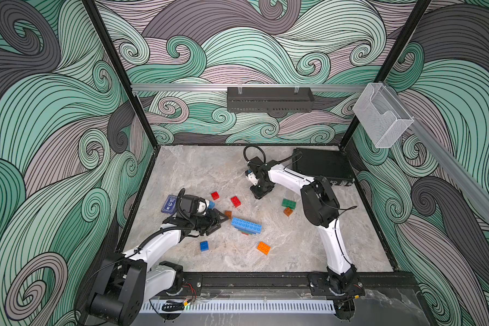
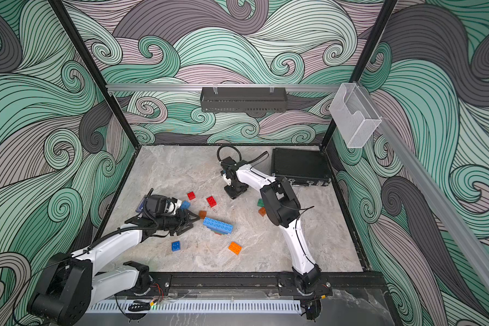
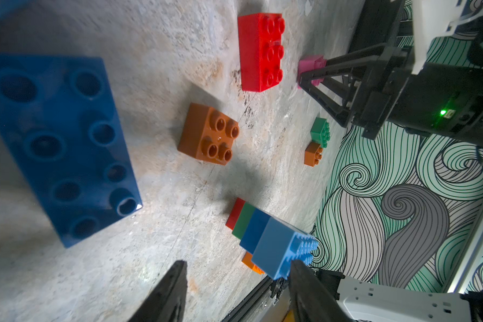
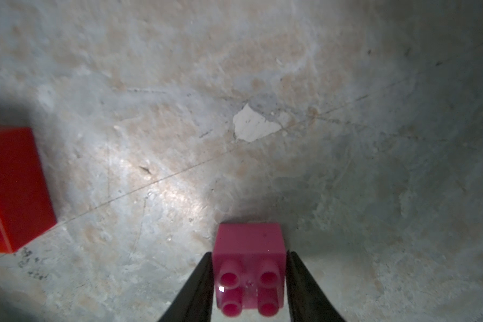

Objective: Assemble a heart with lego
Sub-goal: Pick up the lego brick from the center of the board.

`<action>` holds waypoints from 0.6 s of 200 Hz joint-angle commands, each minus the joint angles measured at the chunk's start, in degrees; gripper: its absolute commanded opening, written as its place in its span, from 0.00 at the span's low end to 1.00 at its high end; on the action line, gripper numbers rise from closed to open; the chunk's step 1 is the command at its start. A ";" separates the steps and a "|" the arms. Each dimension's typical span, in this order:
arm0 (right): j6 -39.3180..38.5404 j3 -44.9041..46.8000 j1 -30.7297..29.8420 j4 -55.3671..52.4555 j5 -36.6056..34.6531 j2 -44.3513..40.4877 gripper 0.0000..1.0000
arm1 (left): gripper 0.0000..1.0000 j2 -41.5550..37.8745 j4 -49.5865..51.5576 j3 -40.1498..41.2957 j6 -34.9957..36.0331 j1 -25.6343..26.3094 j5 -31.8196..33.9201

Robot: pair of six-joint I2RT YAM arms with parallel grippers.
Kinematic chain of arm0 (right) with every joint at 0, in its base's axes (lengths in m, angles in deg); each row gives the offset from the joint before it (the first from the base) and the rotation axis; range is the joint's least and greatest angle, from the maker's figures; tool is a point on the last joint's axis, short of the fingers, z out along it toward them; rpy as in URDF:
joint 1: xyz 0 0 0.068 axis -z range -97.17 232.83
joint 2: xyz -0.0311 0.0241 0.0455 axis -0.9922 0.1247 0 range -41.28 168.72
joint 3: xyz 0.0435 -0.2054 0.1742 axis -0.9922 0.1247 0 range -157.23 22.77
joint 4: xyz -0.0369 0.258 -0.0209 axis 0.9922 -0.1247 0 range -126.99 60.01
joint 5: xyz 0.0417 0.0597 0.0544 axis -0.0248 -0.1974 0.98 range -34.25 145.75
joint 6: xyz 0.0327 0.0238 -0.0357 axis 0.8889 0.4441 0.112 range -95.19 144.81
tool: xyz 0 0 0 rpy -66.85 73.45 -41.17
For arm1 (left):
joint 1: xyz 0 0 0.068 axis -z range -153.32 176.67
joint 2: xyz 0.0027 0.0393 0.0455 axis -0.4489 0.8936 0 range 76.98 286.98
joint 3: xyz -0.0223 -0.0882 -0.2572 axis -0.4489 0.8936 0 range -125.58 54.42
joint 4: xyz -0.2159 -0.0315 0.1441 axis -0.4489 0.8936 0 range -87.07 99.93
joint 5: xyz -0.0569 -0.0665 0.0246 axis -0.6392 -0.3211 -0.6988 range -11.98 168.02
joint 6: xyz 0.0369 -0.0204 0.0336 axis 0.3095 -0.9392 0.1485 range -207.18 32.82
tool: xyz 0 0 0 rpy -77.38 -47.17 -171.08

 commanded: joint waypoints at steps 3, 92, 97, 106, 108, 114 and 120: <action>0.47 -1.59 -0.33 -0.08 -0.07 -1.50 0.47 | 0.59 -0.11 -0.42 -0.79 -0.17 0.49 0.42; -0.05 -0.47 -0.34 -0.28 1.04 -2.38 0.32 | 0.60 -0.33 -0.54 -1.12 0.48 0.57 -0.87; -0.13 -0.28 -0.33 -0.31 1.05 -2.79 0.32 | 0.60 -0.37 -0.45 -1.28 0.65 0.65 -1.35; -0.39 0.02 -0.41 -0.31 1.05 -3.87 0.31 | 0.60 -0.53 -0.34 -1.63 1.06 0.83 -2.01; -0.47 0.16 -0.42 -0.35 1.09 -4.11 0.31 | 0.60 -0.59 -0.22 -1.69 1.19 0.88 -2.13; -0.65 0.46 -0.42 -0.27 1.20 -5.07 0.31 | 0.60 -0.71 0.30 -2.06 1.69 1.05 -2.49; -0.87 0.93 -0.42 -0.27 1.31 -6.04 0.31 | 0.60 -0.86 0.94 -2.41 2.29 1.25 -2.64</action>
